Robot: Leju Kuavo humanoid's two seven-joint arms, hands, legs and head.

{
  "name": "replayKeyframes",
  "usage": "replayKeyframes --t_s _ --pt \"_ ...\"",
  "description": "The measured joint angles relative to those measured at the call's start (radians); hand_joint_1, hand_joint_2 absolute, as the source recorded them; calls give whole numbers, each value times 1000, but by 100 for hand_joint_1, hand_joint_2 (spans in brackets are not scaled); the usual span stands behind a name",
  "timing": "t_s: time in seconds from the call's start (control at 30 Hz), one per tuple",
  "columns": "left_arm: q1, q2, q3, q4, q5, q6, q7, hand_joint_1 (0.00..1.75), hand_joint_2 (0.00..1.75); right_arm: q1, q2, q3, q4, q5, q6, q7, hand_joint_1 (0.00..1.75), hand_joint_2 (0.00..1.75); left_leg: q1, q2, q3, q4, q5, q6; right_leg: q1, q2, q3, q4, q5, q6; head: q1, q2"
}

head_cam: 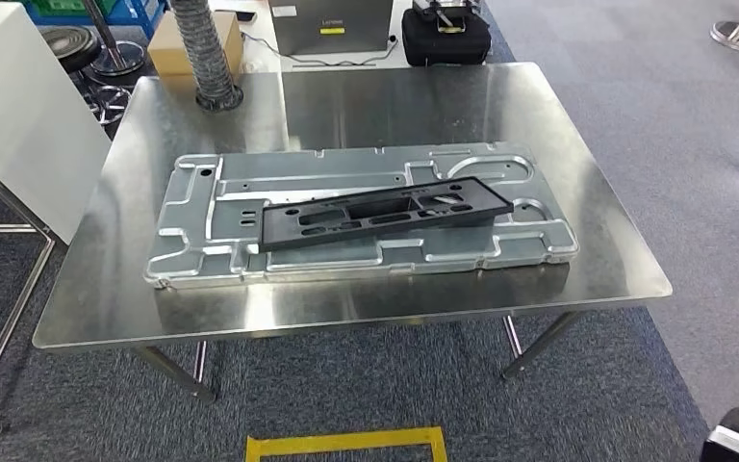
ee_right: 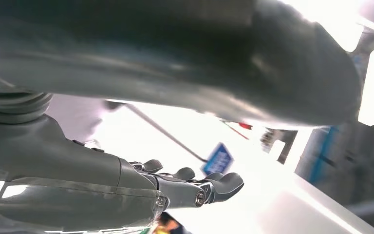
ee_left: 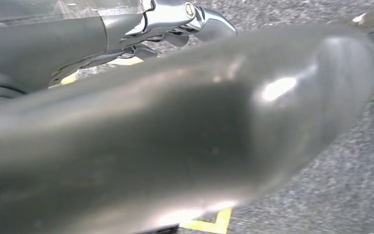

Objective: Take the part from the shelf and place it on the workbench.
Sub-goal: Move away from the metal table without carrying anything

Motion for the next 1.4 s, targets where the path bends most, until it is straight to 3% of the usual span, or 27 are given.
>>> replayKeyframes --t_s 0.07,0.13,0.17,0.2,0.27,0.37,0.43,0.5,0.57,0.6,0.63,0.7,0.73,0.8,0.83,0.87,0.93,0.97,1.0,1.07,1.1,1.13,1.2,1.23,1.3,1.33,1.4 --pt "1 -3 -6 0 0 -2 2 0 0 -12 10 -42 69 56 12 0 0 0 0 0 -23 4 17 -6 -1 0 104 -111 42 -5 1 0" --pt "0 -7 -8 0 0 -3 3 0 0 -33 16 -90 149 121 11 -10 0 0 -2 0 -36 7 32 -15 4 1 211 -260 42 -16 -1 0" --pt "0 -9 -9 0 0 -3 3 0 0 -45 17 -117 201 158 3 -16 0 0 -2 0 -37 7 40 -21 8 1 238 -303 35 -22 0 0" --pt "0 -11 -12 0 1 -3 3 0 0 -58 17 -146 260 198 -9 -19 0 0 -2 -1 -38 4 49 -28 12 1 245 -321 33 -29 1 0" --pt "2 -14 -18 0 1 -3 4 0 0 -86 14 -204 401 283 -47 -23 0 0 2 -2 -41 4 54 -41 13 -2 235 -328 51 -45 4 0" --pt "5 -16 -26 1 2 -3 5 0 0 -109 10 -259 554 360 -87 -24 0 0 5 -5 -60 57 -24 -47 10 -8 211 -334 80 -66 -1 0" --pt "5 -18 -28 1 2 -3 6 0 0 -110 9 -267 579 367 -91 -24 0 0 5 -5 -68 88 -61 -48 11 -8 202 -333 86 -68 -4 0" --pt "5 -19 -31 1 3 -3 6 0 0 -124 2 -299 692 441 -121 3 0 0 4 -5 -78 207 -115 -50 15 -8 163 -327 112 -69 -5 0" --pt "4 -20 -38 1 5 -3 6 0 0 -144 -7 -359 848 582 -151 64 0 0 4 -5 -41 268 -116 -50 20 -9 109 -314 144 -68 -5 0" --pt "3 -20 -43 1 5 -2 6 0 0 -152 -8 -390 899 656 -153 107 0 0 3 -5 9 213 -89 -47 20 -9 92 -307 152 -66 -5 0" --pt "1 -20 -48 1 5 -2 6 0 0 -160 -7 -421 949 724 -154 153 0 0 1 -5 68 135 -85 -42 22 -9 78 -299 160 -63 -5 0" --pt "-5 -20 -57 1 5 -1 8 0 0 -177 -6 -471 1045 848 -149 282 0 0 -4 -4 150 8 -107 -33 23 -10 65 -291 176 -54 -4 0" --pt "-7 -20 -62 1 3 -1 11 0 0 -185 -5 -489 1096 896 -128 369 0 0 -7 -3 163 -23 -117 -29 22 -11 63 -292 185 -49 -8 0" --pt "-9 -20 -74 1 -2 -5 22 0 0 -200 -8 -512 1196 972 -41 573 0 0 -6 1 152 -34 -98 -18 20 -10 61 -297 200 -37 -13 0" --pt "-10 -20 -81 1 -5 -8 27 0 0 -206 -10 -520 1240 995 15 664 0 0 -3 3 142 -36 -85 -11 19 -8 55 -289 185 -33 -16 0" --pt "-11 -20 -88 1 -9 -11 31 0 0 -211 -10 -525 1275 1006 65 731 0 0 -1 5 129 -40 -69 -4 18 -6 44 -264 148 -28 -13 0" --pt "-12 -21 -100 1 -15 -16 38 0 0 -221 -9 -534 1331 1012 151 816 0 0 0 9 96 -40 -41 2 12 -3 15 -153 34 -20 -10 0" --pt "-11 -21 -106 1 -19 -19 42 0 0 -228 -8 -540 1354 1010 191 853 0 0 0 10 78 -38 -28 2 9 -3 5 -85 -7 -15 -9 0" --pt "-11 -21 -113 1 -23 -23 47 0 0 -235 -6 -546 1374 1007 228 890 0 0 0 12 59 -35 -15 0 6 -3 3 -30 -21 -10 -8 0" --pt "-12 -22 -126 1 -33 -31 61 0 0 -247 -1 -560 1402 997 281 959 0 0 1 13 22 -25 8 -5 -2 -3 41 -10 19 -4 -7 0" --pt "-13 -23 -133 1 -36 -36 68 0 0 -254 3 -567 1412 992 298 984 0 0 2 13 4 -18 18 -9 -5 -3 85 -52 46 -3 -6 0" --pt "-13 -24 -139 1 -39 -40 75 0 0 -260 7 -573 1421 986 310 1001 0 0 2 13 -12 -10 27 -15 -8 -3 146 -123 55 -3 -6 0" --pt "-15 -27 -148 1 -42 -48 84 0 0 -273 15 -586 1434 970 333 1015 0 0 1 13 -34 6 42 -27 -6 -1 253 -272 27 -9 -6 0" --pt "-16 -27 -151 1 -45 -52 87 0 0 -278 19 -593 1439 962 344 1016 0 0 0 13 -39 9 50 -34 -3 0 279 -314 11 -15 -5 0" --pt "-17 -30 -156 1 -50 -58 95 0 0 -283 25 -606 1448 955 365 1005 0 0 4 14 -46 10 65 -48 2 -3 273 -329 16 -32 -4 0" --pt "-16 -31 -157 1 -52 -60 98 0 0 -284 27 -611 1451 955 373 996 0 0 6 12 -53 18 53 -54 2 -5 263 -328 26 -41 -3 0" --pt "-12 -34 -159 1 -54 -61 102 0 0 -286 30 -616 1455 956 385 979 0 0 11 7 -78 82 -29 -60 2 -10 235 -329 52 -57 -6 0"
